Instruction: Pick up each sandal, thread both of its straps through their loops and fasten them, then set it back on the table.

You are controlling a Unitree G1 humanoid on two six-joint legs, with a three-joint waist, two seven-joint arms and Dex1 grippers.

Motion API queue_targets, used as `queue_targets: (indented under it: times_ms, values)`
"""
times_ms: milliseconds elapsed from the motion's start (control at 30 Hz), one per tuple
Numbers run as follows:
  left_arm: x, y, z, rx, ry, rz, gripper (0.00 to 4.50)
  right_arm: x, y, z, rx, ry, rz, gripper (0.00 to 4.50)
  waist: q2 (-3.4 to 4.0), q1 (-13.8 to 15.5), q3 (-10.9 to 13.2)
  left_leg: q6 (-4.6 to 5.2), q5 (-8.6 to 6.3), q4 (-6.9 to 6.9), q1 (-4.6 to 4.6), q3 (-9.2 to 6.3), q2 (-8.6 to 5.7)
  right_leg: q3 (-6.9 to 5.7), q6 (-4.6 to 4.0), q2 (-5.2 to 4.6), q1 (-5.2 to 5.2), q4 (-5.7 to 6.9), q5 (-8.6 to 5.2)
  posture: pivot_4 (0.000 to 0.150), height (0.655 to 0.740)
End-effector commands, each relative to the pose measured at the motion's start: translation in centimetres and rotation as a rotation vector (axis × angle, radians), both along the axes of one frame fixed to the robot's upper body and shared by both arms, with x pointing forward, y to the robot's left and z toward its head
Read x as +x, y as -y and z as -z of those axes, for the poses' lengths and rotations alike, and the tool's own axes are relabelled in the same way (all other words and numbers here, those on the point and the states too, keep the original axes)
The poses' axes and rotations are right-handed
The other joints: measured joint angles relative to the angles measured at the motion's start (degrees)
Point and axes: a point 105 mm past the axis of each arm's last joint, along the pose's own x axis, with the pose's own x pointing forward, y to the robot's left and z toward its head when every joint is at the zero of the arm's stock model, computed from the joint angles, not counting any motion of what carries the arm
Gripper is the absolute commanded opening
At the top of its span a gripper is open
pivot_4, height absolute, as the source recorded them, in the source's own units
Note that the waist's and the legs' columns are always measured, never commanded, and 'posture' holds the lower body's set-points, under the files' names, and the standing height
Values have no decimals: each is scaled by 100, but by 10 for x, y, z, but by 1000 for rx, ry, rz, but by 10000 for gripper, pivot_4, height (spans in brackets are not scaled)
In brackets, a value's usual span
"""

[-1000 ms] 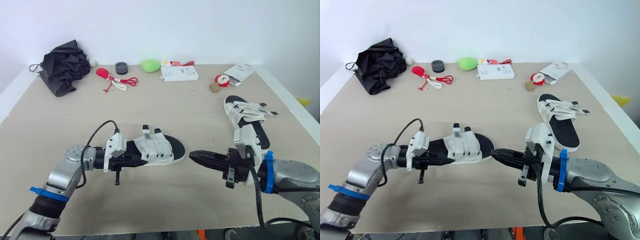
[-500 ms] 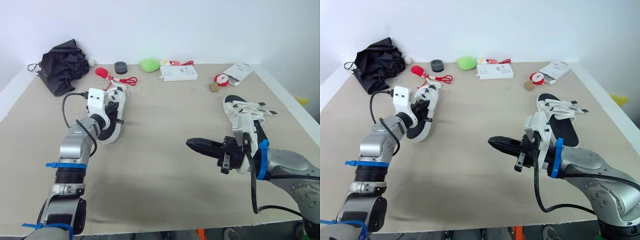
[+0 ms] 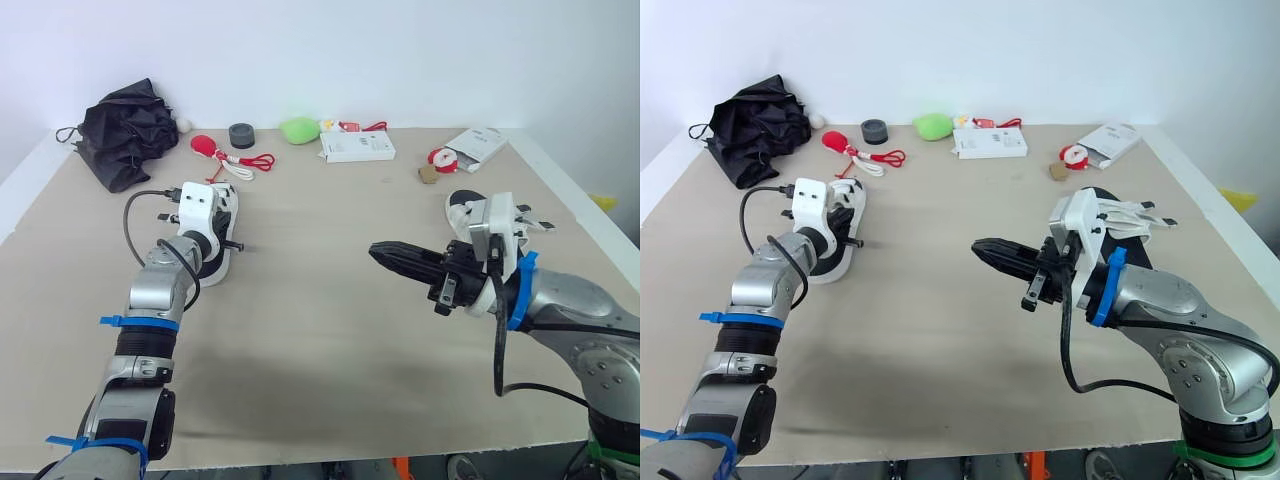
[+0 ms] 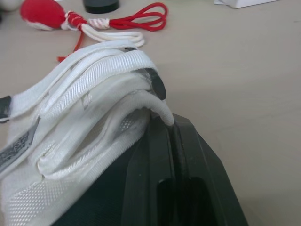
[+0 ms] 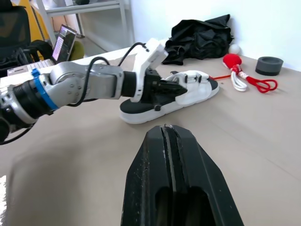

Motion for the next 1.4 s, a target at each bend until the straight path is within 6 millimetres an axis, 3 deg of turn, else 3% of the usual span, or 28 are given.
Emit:
queue_targets:
  times_ms: [33,300,500,633,733,833,1033,1133,1267,1400]
  values:
    - [1,-12,-18,-32,51,-62,8584,-1,0,-2,13,19,-8,0,0,0,0,0,0,0,0,1,0,0,0,0,0,0,0,1500,7400]
    - [-13,-21,-37,-99,92,-135,44875,6,6,12,4,-34,3,0,0,0,0,-1,1,1,0,1,0,0,-23,-1,0,0,14,1500,7400]
    - [-44,-1,-46,-124,94,-17,44875,9,10,9,17,-37,-9,0,0,1,0,-7,4,1,1,1,1,1,-23,0,0,2,14,1500,7400]
    - [-74,9,-62,-154,178,165,44875,13,12,7,20,-44,-22,0,0,1,0,-9,7,2,3,2,0,2,-20,-1,2,3,14,1500,7400]
    - [-101,20,-61,-277,138,380,44875,15,15,10,19,-64,-25,0,1,-7,0,-12,9,2,7,2,6,3,-23,7,1,5,14,1500,7400]
    - [-129,30,-39,-322,-20,582,44875,14,22,18,23,-108,-23,0,3,-6,-1,-15,11,0,11,2,11,2,-27,14,1,7,12,1500,7400]
    - [-167,29,2,-143,-254,715,44875,-3,36,59,-54,-241,16,0,6,19,0,-15,11,0,9,-3,6,-3,-29,7,2,7,8,1500,7400]
    - [-169,13,7,-68,-246,671,44875,-18,49,78,-57,-313,85,0,7,28,0,-13,10,-1,8,0,5,-1,-30,2,1,5,8,1500,7400]
    - [-165,-3,12,-71,-255,623,44875,-33,59,88,-44,-355,152,0,10,28,0,-13,12,-2,10,-1,8,-3,-30,4,-1,5,7,1500,7400]
    - [-173,0,19,-94,-258,674,44875,-37,59,94,-45,-371,178,0,17,-8,-4,-11,15,-2,19,3,15,-1,-38,9,0,6,3,1500,7400]
